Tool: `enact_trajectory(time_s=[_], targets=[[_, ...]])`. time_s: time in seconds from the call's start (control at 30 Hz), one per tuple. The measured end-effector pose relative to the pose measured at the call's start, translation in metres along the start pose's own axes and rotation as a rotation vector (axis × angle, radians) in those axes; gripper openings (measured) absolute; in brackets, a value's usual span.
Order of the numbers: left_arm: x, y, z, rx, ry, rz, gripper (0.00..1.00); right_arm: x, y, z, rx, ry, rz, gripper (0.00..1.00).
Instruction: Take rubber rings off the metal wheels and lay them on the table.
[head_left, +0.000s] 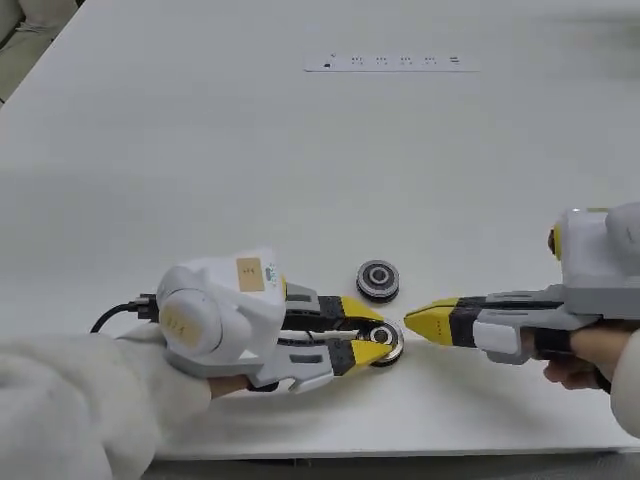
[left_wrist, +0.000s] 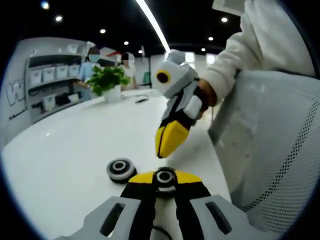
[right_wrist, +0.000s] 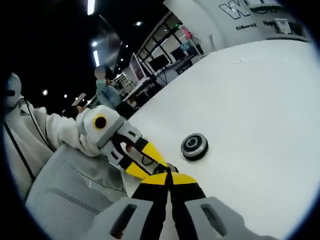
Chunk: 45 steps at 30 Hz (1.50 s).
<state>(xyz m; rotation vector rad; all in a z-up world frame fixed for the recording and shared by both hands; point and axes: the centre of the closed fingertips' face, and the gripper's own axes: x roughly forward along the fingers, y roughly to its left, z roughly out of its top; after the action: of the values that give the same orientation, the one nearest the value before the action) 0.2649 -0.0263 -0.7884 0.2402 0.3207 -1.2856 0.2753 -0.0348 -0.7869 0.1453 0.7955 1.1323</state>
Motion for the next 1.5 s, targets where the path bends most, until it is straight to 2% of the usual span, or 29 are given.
enact_trajectory(time_s=[0.07, 0.13, 0.17, 0.2, 0.27, 0.47, 0.6, 0.83, 0.97, 1.0, 1.03, 1.07, 1.13, 1.3, 1.47, 1.5], targets=[[0.0, 0.0, 0.0, 0.0, 0.001, 0.0, 0.14, 0.002, 0.002, -0.004, -0.053, 0.017, 0.005, 0.0], [0.0, 0.0, -0.001, 0.001, 0.001, 0.0, 0.14, 0.005, 0.006, -0.01, -0.123, 0.057, 0.016, 0.0], [0.0, 0.0, -0.001, 0.002, 0.001, 0.0, 0.14, 0.007, 0.007, -0.013, -0.173, 0.074, 0.017, 0.01], [0.0, 0.0, -0.001, 0.001, 0.001, 0.0, 0.14, 0.007, 0.007, -0.015, -0.192, 0.085, 0.012, 0.04], [0.0, 0.0, -0.001, 0.001, 0.0, -0.001, 0.14, 0.009, 0.006, -0.02, -0.215, 0.104, 0.02, 0.06], [-0.001, -0.001, -0.002, 0.001, 0.0, -0.002, 0.14, 0.011, 0.004, -0.021, -0.248, 0.115, 0.014, 0.12], [-0.001, -0.002, -0.001, -0.002, 0.001, -0.003, 0.14, 0.014, 0.007, -0.023, -0.324, 0.123, 0.029, 0.12], [-0.001, -0.002, -0.001, -0.006, 0.0, -0.003, 0.14, 0.015, 0.007, -0.023, -0.368, 0.123, 0.036, 0.13], [-0.001, -0.002, 0.0, -0.008, 0.001, -0.002, 0.14, 0.016, 0.008, -0.023, -0.393, 0.127, 0.031, 0.12], [-0.001, -0.002, 0.0, -0.008, 0.003, -0.002, 0.14, 0.014, 0.0, -0.022, -0.435, 0.138, -0.008, 0.05], [-0.001, -0.002, 0.0, -0.008, 0.004, -0.003, 0.14, 0.015, 0.003, -0.019, -0.44, 0.107, 0.001, 0.01], [-0.001, -0.002, 0.0, -0.008, 0.006, -0.002, 0.14, 0.016, 0.004, -0.026, -0.404, 0.14, 0.013, 0.02], [-0.001, -0.002, 0.0, -0.006, 0.007, -0.002, 0.14, 0.019, 0.003, -0.025, -0.429, 0.135, 0.009, 0.01], [0.0, -0.001, 0.0, -0.002, 0.007, -0.003, 0.14, 0.019, 0.001, -0.023, -0.402, 0.141, -0.008, 0.0], [-0.001, 0.0, -0.001, 0.0, 0.012, -0.008, 0.14, 0.016, -0.003, -0.02, -0.259, 0.117, -0.016, 0.0], [-0.002, 0.001, -0.001, 0.001, 0.015, -0.01, 0.14, 0.016, -0.001, -0.013, -0.228, 0.083, -0.006, 0.0]])
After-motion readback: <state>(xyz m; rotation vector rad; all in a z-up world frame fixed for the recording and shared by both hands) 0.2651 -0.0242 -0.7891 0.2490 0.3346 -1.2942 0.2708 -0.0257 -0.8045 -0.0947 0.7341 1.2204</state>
